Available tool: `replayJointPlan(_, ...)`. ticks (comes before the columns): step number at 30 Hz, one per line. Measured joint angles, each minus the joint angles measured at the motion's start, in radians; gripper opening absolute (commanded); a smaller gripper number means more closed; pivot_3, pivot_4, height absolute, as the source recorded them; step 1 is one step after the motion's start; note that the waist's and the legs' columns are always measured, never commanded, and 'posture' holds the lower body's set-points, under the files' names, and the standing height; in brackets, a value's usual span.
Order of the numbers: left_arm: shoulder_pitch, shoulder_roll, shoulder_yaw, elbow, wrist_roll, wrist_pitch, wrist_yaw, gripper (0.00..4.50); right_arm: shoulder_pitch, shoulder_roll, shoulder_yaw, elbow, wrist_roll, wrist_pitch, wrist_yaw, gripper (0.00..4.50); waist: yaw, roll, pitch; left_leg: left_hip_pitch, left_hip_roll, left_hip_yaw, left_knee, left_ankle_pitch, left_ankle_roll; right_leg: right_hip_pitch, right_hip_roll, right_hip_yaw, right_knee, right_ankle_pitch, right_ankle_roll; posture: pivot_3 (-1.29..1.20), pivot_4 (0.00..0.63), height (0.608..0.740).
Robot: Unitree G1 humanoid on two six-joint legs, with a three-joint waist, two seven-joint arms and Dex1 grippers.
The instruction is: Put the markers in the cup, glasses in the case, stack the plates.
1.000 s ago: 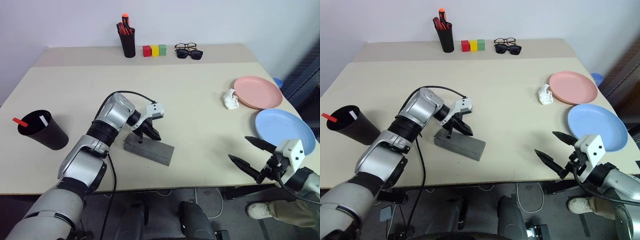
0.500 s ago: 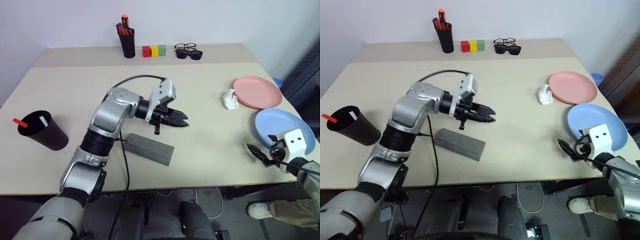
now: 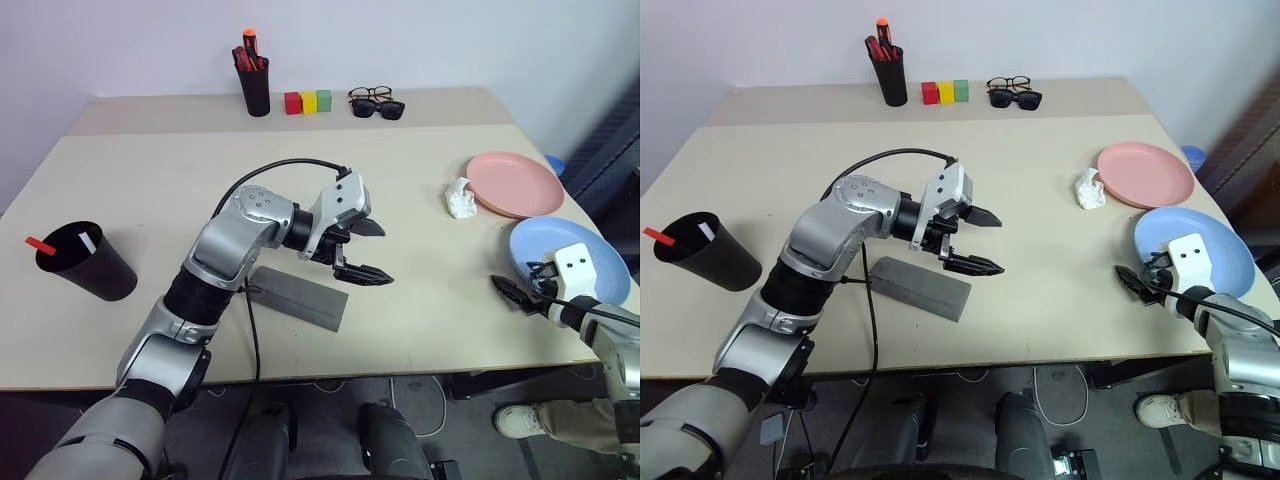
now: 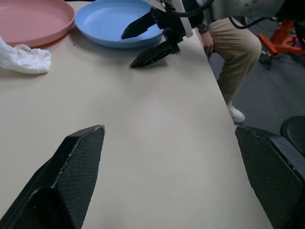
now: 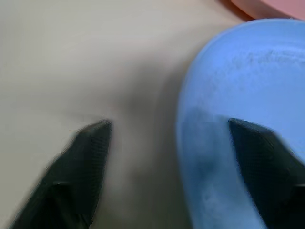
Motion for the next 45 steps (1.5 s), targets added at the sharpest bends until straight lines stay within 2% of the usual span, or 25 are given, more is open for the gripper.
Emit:
replayJointPlan(5, 0.0, 0.011, -0.007, -0.001, -0.003, 0.01, 0.037, 4.5, -0.022, -0.007, 0.001, 0.035, -0.004, 0.01, -0.001, 0.15, 0.0, 0.0, 0.0, 0.0, 0.0, 0.0, 0.0, 0.0, 0.0, 0.0, 0.0, 0.0, 0.0, 0.0, 0.0, 0.0, 0.15, 0.74)
replayJointPlan(6, 0.0, 0.013, -0.007, -0.001, -0.004, 0.012, 0.042, 4.5, -0.029, -0.009, -0.001, 0.032, -0.005, 0.008, -0.002, 0.06, 0.0, 0.0, 0.0, 0.0, 0.0, 0.0, 0.0, 0.0, 0.0, 0.0, 0.0, 0.0, 0.0, 0.0, 0.0, 0.0, 0.15, 0.74)
replayJointPlan(18, 0.0, 0.015, -0.007, -0.001, -0.049, 0.047, 0.105, 4.5, -0.022, -0.028, 0.0, -0.027, -0.039, 0.014, -0.045, 0.06, 0.002, 0.0, 0.0, 0.0, 0.0, 0.0, 0.0, 0.0, 0.0, 0.001, 0.0, 0.0, -0.001, 0.0, 0.0, 0.0, 0.15, 0.74)
replayJointPlan(23, 0.0, 0.023, -0.005, 0.002, -0.068, 0.056, 0.129, 4.5, -0.185, -0.059, 0.015, 0.035, -0.054, -0.07, -0.021, 0.06, -0.011, 0.002, 0.0, 0.001, 0.0, 0.002, -0.001, 0.0, 0.0, -0.001, 0.0, 0.001, 0.0, 0.001, 0.002, 0.0, 0.15, 0.74)
replayJointPlan(28, -0.006, 0.058, 0.022, 0.015, -0.069, 0.059, 0.15, 4.5, -0.456, -0.107, 0.108, 0.295, -0.122, -0.201, 0.046, 0.06, -0.009, 0.002, 0.001, 0.0, 0.0, 0.002, -0.002, 0.0, 0.0, -0.001, 0.001, 0.001, -0.002, 0.002, 0.002, 0.0, 0.15, 0.74)
replayJointPlan(33, -0.002, 0.082, 0.046, 0.012, -0.075, 0.078, 0.182, 4.5, -0.721, -0.08, 0.231, 0.693, -0.231, -0.373, 0.075, 0.06, -0.007, 0.002, 0.001, -0.001, 0.0, 0.002, -0.003, 0.0, 0.0, -0.002, 0.0, 0.001, -0.003, 0.002, 0.002, 0.0, 0.15, 0.74)
replayJointPlan(37, 0.021, 0.107, 0.072, -0.033, -0.09, 0.122, 0.218, 4.5, -0.853, -0.04, 0.289, 0.931, -0.308, -0.466, 0.035, 0.06, -0.009, 0.002, 0.001, -0.001, 0.0, 0.002, -0.005, 0.0, 0.0, -0.003, 0.001, 0.002, -0.003, 0.002, 0.003, 0.0, 0.15, 0.74)
replayJointPlan(41, 0.074, 0.143, 0.104, -0.108, -0.115, 0.184, 0.26, 4.5, -0.918, 0.008, 0.315, 1.052, -0.356, -0.504, -0.027, 0.06, -0.021, 0.002, 0.001, -0.001, 0.0, 0.002, -0.005, 0.0, 0.0, -0.003, 0.001, 0.002, -0.003, 0.002, 0.003, 0.0, 0.15, 0.74)
replayJointPlan(42, 0.087, 0.153, 0.111, -0.128, -0.122, 0.201, 0.271, 4.5, -0.93, 0.02, 0.318, 1.073, -0.367, -0.508, -0.047, 0.71, -0.025, 0.002, 0.001, -0.001, 0.0, 0.002, -0.005, 0.0, 0.0, -0.003, 0.001, 0.002, -0.003, 0.002, 0.003, 0.0, 0.15, 0.74)
replayJointPlan(43, 0.097, 0.159, 0.114, -0.143, -0.129, 0.213, 0.28, 4.5, -0.934, 0.025, 0.319, 1.082, -0.374, -0.511, -0.063, 1.02, -0.027, 0.002, 0.001, -0.001, 0.0, 0.002, -0.005, 0.0, -0.001, -0.003, 0.001, 0.002, -0.003, 0.002, 0.003, 0.0, 0.15, 0.74)
replayJointPlan(45, 0.115, 0.175, 0.127, -0.178, -0.147, 0.244, 0.301, 4.5, -0.95, 0.037, 0.322, 1.103, -0.391, -0.518, -0.102, 2.02, -0.03, 0.002, 0.002, -0.001, 0.0, 0.002, -0.004, 0.0, -0.001, -0.003, 0.001, 0.002, -0.002, 0.002, 0.003, 0.0, 0.15, 0.74)
